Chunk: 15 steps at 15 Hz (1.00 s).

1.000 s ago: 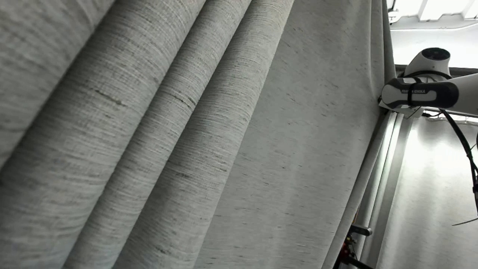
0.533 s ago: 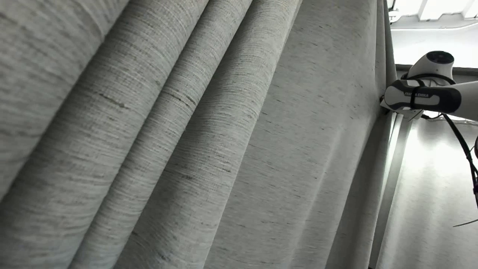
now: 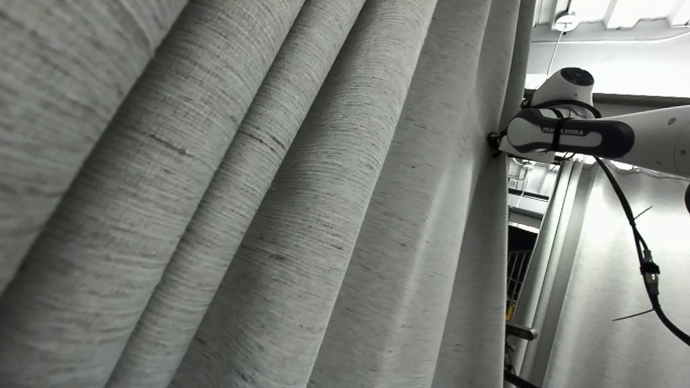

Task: Draw the light grey curtain closed

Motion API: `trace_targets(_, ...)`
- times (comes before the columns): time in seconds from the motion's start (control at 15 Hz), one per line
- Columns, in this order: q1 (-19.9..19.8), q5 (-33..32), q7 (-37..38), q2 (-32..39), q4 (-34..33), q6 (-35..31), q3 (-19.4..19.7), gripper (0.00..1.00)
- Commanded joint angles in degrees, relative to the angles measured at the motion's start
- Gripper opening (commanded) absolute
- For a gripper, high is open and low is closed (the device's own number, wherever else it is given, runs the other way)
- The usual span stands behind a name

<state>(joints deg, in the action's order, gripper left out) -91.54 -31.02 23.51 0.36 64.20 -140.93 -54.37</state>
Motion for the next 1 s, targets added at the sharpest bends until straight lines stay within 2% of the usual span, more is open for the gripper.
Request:
trace_targets(0.0, 2.5, -2.5, -5.3, 3.2, -3.3, 4.4, -2.5, 0.00)
trace_targets(0.27, 2.5, -8.0, -2.7, 5.0, -5.7, 13.7, -1.7, 0.00)
trace_targets(0.47, 1.6, -9.4, 0.2, 7.2, -11.2, 18.9, 0.4, 0.00)
trace_targets(0.53, 8.9, -6.2, 0.1, 5.8, -11.6, 18.8, 11.3, 0.00)
trace_targets(0.6, 10.3, -6.1, 1.0, 6.3, -13.0, 19.5, 14.0, 0.00)
trace_targets(0.67, 13.5, -6.1, 2.0, 6.8, -14.2, 19.7, 18.6, 0.00)
trace_targets(0.93, 28.0, -5.0, 5.2, 10.4, -20.8, 21.0, 36.2, 0.00)
